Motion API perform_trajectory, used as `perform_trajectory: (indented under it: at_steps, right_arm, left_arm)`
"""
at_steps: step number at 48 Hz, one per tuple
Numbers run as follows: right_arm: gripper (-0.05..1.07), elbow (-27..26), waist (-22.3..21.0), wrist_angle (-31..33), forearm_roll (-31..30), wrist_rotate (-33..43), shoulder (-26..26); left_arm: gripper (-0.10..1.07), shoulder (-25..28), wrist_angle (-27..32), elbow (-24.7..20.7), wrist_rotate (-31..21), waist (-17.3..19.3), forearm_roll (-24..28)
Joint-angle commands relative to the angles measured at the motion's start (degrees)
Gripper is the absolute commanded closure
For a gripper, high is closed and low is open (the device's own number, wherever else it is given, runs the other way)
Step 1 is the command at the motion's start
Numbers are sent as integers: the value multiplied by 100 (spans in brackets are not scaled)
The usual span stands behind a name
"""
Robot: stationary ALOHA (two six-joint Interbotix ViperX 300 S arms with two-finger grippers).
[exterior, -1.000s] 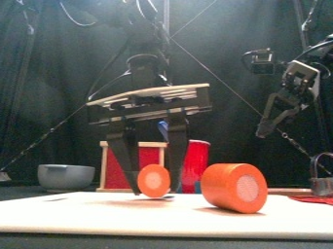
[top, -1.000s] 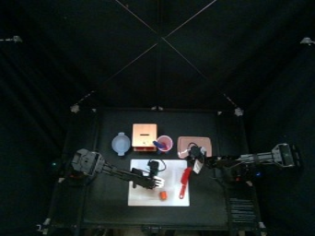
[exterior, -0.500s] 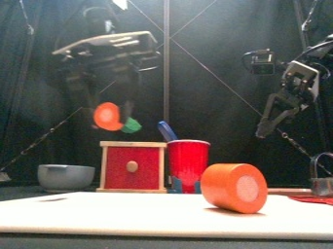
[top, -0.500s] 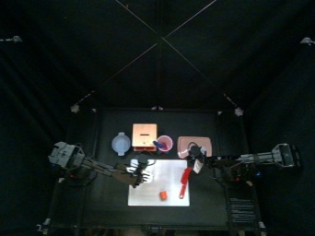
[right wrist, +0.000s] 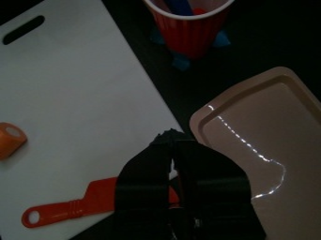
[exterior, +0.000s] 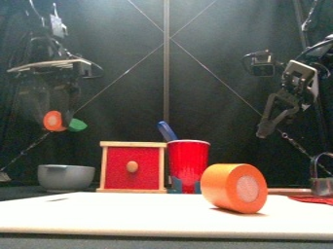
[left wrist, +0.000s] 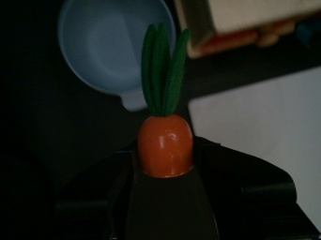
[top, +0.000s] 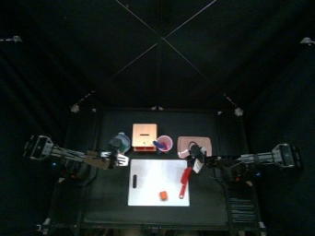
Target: Drop carrot top in bowl
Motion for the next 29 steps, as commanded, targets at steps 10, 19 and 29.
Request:
perform_trajectory:
  at_steps: [10,19,29]
  right_arm:
    - [95,-158,-35,-9,352,0,-62]
    - [95,-167,-35,-9,492,0,-53]
    - [95,-220,-35,26,492,-18,-62]
  left_arm:
    - [16,-606,-2092,914,782,1600,396]
    - [11,-246,-2215,1020,1380,2109,272]
    - [0,70,-2250,932,1608,2355,308]
